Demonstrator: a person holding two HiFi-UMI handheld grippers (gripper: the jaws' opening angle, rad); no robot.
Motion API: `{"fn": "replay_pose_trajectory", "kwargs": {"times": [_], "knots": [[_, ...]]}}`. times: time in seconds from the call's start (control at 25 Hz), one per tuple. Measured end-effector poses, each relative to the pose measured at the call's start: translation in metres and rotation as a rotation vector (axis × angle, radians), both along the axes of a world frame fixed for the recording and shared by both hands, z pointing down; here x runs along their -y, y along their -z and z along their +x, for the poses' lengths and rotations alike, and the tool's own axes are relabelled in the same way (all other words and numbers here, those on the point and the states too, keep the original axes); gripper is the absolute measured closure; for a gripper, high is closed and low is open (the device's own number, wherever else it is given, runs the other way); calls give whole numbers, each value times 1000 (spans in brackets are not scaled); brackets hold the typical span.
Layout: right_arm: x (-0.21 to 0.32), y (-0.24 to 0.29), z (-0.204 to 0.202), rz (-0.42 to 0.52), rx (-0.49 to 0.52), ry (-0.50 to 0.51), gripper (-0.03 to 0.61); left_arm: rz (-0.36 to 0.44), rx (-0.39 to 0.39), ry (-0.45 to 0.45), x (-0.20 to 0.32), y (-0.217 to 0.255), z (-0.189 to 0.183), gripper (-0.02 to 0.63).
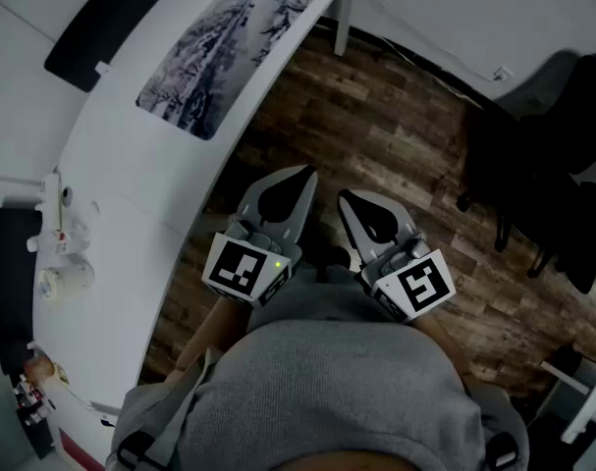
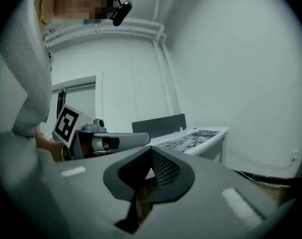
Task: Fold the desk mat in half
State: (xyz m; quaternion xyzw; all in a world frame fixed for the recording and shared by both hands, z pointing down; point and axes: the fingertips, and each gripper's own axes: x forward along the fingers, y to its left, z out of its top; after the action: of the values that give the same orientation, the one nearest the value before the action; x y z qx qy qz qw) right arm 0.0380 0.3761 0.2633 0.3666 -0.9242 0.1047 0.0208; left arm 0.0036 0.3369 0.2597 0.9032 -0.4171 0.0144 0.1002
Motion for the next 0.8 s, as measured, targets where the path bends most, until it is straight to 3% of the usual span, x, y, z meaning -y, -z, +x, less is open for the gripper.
{"fn": "replay_pose_trajectory", "kwargs": {"times": [0.52,0.8], "knots": [[-4,-4,0,28,-36,-15,577,14,-13,-1,-9,1,-8,612],[1,-12,-9,-30,15,-68,577,-2,-28,28,-11,0,-30,612]]}}
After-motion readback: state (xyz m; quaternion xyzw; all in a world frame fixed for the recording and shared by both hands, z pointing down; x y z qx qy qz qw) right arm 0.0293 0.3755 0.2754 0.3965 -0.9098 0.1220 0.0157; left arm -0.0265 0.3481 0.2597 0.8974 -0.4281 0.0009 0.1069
